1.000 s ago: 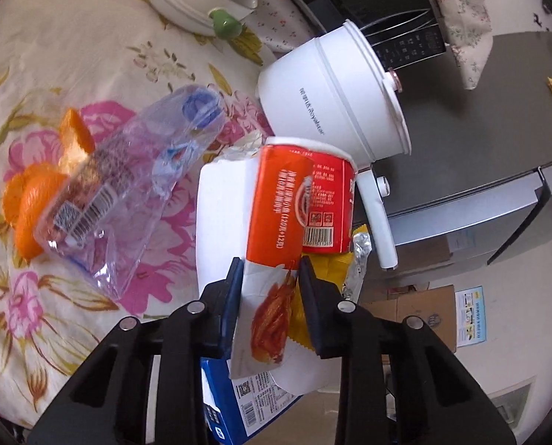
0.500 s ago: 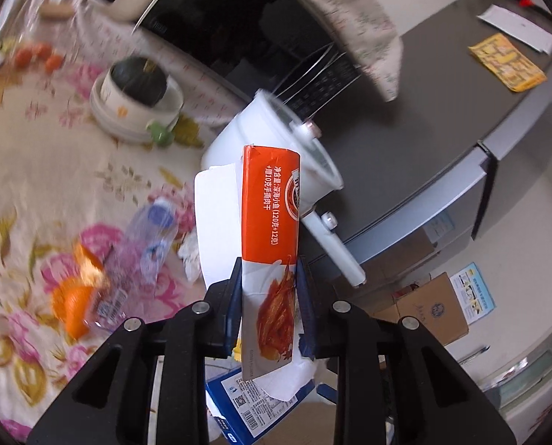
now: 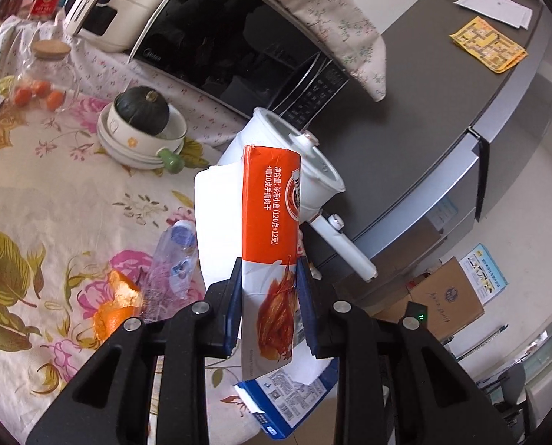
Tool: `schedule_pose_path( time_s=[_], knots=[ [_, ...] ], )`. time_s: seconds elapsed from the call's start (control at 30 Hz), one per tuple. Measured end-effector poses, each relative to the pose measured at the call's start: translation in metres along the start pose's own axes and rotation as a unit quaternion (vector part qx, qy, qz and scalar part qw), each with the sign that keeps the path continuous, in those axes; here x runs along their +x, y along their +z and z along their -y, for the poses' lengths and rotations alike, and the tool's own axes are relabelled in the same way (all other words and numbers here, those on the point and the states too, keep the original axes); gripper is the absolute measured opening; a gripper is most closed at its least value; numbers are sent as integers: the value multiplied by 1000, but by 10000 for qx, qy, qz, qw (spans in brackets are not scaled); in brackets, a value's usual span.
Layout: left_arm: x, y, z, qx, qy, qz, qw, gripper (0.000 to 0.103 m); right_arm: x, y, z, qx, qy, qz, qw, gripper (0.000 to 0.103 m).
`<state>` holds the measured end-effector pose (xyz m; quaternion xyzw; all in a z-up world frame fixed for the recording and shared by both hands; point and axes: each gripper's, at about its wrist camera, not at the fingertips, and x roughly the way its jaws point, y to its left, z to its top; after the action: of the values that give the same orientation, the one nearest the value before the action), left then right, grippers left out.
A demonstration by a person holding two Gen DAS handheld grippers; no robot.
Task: Collect trash
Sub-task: 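Lift the snack bag with the left tool while the right tool carries the blue carton toward the bin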
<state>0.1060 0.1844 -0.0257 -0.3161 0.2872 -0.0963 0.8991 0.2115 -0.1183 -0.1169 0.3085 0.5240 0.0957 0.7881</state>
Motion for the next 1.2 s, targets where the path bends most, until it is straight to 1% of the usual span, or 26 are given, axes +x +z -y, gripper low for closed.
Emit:
schedule_pose_path(
  time_s=[0.03, 0.1, 0.13, 0.23, 0.33, 0.47, 0.53, 0.67, 0.87, 0.97, 1.07, 1.2],
  knots=[
    [3, -1, -4, -51, 27, -48, 10000, 27, 1, 0, 0, -65, -10, -12, 10000, 59],
    [7, -3, -9, -120, 30, -121, 9999, 27, 1, -1, -2, -128, 13, 3, 9999, 54],
    [7, -4, -9, -122, 30, -131, 9998, 27, 0, -1, -4, -178, 15, 63, 9998, 49],
    [7, -6, -7, -24, 61, -116, 9999, 27, -8, -2, -11, -383, -18, 297, 9988, 42],
    [6, -8, 0, 175, 149, -55, 9997, 27, -19, -2, -17, -582, -87, 551, 9967, 38],
    [6, -12, 9, 429, 296, 58, 9986, 27, -39, -6, -33, -1026, -193, 953, 9899, 36],
    [6, -13, 13, 541, 358, 107, 9978, 27, -49, -9, -41, -1298, -275, 1199, 9839, 36],
    [6, -17, 23, 815, 497, 252, 9951, 27, -65, -13, -53, -1691, -346, 1528, 9731, 36],
    [6, -23, 38, 1155, 678, 469, 9899, 27, -85, -24, -68, -2273, -480, 2046, 9509, 36],
    [3, -24, 49, 1350, 698, 638, 9863, 27, -95, -30, -77, -2605, -626, 2385, 9334, 36],
    [2, -25, 61, 1467, 673, 749, 9840, 27, -103, -33, -81, -2793, -731, 2606, 9213, 36],
    [2, -28, 77, 1648, 636, 860, 9805, 27, -114, -33, -79, -2849, -793, 2817, 9128, 36]
  ],
)
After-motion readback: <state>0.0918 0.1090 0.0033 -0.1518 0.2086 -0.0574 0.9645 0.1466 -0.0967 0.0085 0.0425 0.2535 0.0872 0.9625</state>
